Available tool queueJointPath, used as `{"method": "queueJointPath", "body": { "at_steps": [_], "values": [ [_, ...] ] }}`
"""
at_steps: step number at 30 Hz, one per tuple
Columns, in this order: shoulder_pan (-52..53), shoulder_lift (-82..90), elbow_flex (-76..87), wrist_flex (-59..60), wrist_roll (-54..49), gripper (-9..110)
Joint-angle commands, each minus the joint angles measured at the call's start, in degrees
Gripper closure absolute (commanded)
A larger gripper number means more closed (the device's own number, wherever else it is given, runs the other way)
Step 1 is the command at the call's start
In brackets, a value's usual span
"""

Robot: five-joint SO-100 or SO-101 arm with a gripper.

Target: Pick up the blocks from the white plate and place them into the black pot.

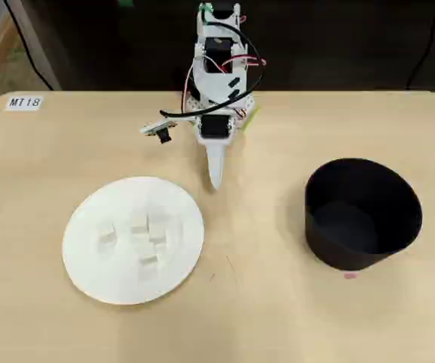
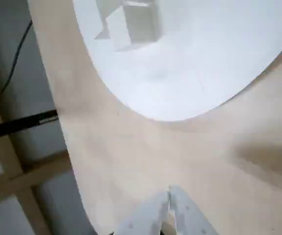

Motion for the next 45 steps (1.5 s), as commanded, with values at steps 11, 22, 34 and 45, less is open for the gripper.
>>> {"method": "queueJointPath", "body": {
  "at_steps": [11, 22, 34, 45],
  "values": [
    [2.5, 0.2, -6.4, 3.3, -5.3, 86],
    [1.2, -42.6, -51.1, 13.9, -6.4, 104],
    [15.2, -77.4, -81.0, 28.2, 9.2, 104],
    [26.2, -92.4, -88.1, 27.0, 18.7, 104]
  ]
}}
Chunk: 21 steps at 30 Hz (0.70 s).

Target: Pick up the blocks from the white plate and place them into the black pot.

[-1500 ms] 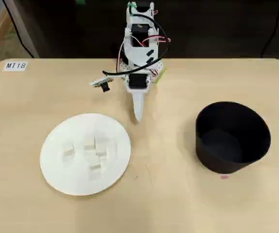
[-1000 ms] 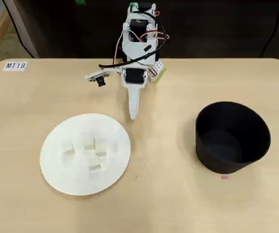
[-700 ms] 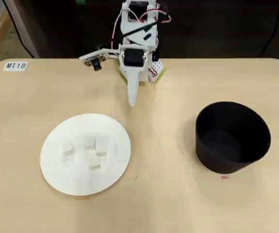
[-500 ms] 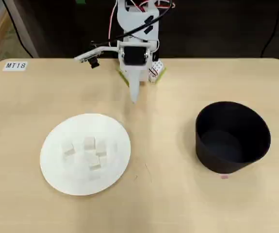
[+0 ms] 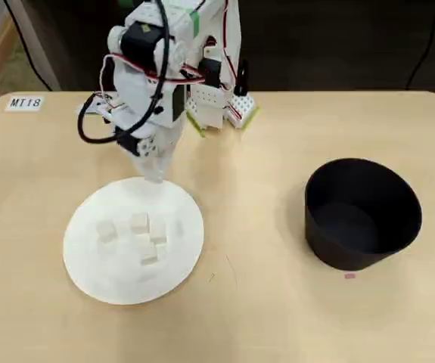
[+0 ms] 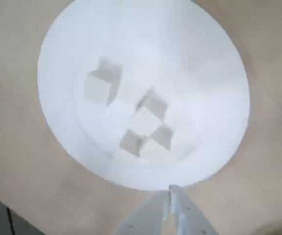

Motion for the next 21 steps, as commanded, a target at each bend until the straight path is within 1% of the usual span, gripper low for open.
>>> {"method": "queueJointPath", "body": {
  "at_steps": [1, 7, 12, 14, 17, 21],
  "values": [
    [2.8, -2.9, -4.1, -1.4, 1.8, 104],
    [6.0, -9.2, -7.6, -1.8, 4.6, 104],
    [6.4, -13.5, -8.8, -5.0, 6.4, 104],
    [6.8, -15.5, -10.0, -5.0, 6.5, 98],
    [6.6, -18.4, -12.6, -4.7, 5.8, 83],
    [5.9, -21.4, -14.8, -3.6, 4.6, 73]
  ]
}}
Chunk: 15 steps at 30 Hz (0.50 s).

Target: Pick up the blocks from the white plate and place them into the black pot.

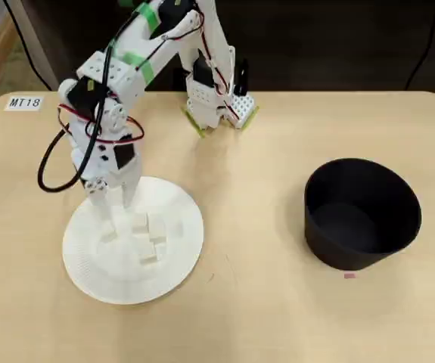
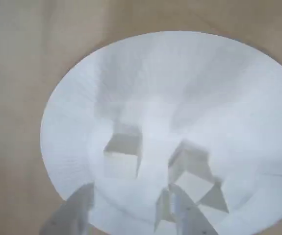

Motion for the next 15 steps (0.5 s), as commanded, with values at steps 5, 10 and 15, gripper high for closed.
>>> {"method": "queueJointPath", "body": {
  "at_steps": [5, 10, 15],
  "values": [
    [-0.5, -2.1, -3.5, 1.1, -0.6, 73],
    [-1.1, -5.3, -5.9, -0.7, -0.5, 74],
    [-1.0, -9.1, -9.8, -2.2, -1.4, 75]
  ]
}}
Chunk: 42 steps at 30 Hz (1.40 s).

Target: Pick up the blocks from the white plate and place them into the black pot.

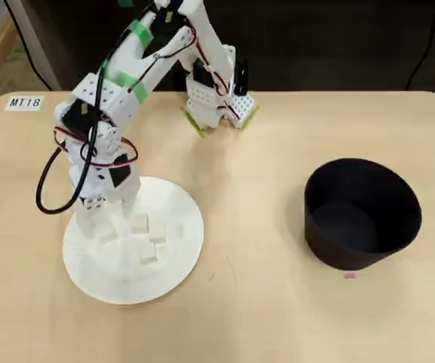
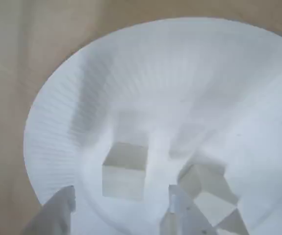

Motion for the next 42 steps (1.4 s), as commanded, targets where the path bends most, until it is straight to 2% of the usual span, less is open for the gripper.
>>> {"method": "queueJointPath", "body": {
  "at_steps": [1, 14, 21, 28, 36, 42],
  "values": [
    [-0.4, -1.3, -4.8, -0.6, -0.6, 75],
    [0.4, -7.7, -11.3, 0.0, 0.7, 85],
    [1.1, -8.0, -11.4, 0.1, 1.6, 104],
    [-0.1, -8.0, -14.6, -0.1, 0.8, 104],
    [-8.5, 4.1, -18.1, -2.8, -6.3, 104],
    [-21.9, 17.9, -17.4, -1.1, -13.1, 104]
  ]
}}
